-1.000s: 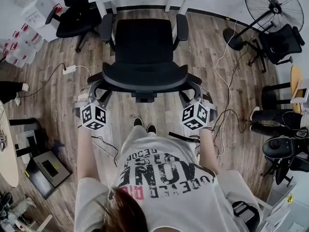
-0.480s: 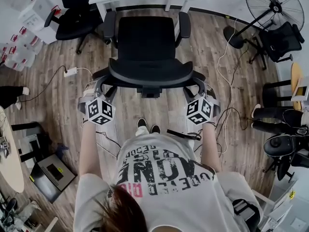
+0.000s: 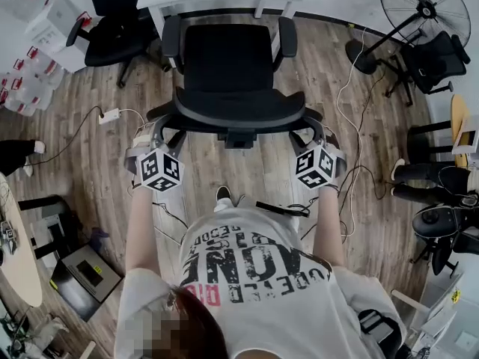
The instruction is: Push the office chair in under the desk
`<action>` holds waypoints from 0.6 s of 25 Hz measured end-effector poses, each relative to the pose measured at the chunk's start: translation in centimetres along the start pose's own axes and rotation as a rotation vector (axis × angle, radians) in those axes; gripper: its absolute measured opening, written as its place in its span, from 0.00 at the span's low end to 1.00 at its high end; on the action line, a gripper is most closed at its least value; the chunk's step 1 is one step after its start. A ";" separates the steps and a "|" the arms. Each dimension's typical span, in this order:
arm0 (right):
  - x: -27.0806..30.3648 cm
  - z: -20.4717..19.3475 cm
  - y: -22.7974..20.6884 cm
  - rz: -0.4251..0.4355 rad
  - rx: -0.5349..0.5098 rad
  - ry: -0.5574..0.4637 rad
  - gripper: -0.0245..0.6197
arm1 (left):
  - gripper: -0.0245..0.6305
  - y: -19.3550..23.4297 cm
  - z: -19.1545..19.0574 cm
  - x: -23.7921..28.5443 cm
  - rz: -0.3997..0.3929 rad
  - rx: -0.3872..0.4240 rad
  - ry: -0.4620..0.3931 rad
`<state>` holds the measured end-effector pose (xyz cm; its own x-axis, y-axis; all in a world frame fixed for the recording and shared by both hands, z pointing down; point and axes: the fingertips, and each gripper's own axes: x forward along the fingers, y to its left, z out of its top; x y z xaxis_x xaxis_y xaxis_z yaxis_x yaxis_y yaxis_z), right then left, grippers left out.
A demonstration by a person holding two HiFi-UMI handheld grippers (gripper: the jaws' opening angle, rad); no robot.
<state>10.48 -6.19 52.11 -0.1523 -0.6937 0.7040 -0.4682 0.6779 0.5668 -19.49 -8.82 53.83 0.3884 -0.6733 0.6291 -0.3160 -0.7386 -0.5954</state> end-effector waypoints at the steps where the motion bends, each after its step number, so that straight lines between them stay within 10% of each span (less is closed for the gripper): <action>1: 0.0 0.0 0.0 -0.003 -0.001 -0.002 0.34 | 0.37 0.0 0.0 0.0 0.002 0.002 -0.001; 15: 2.0 0.9 -2.1 -0.002 -0.009 -0.001 0.34 | 0.37 2.3 -0.1 2.0 0.011 0.002 0.000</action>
<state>10.37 -9.22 51.99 -0.1528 -0.6951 0.7025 -0.4606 0.6790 0.5717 -19.55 -11.88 53.77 0.3853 -0.6812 0.6225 -0.3188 -0.7313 -0.6030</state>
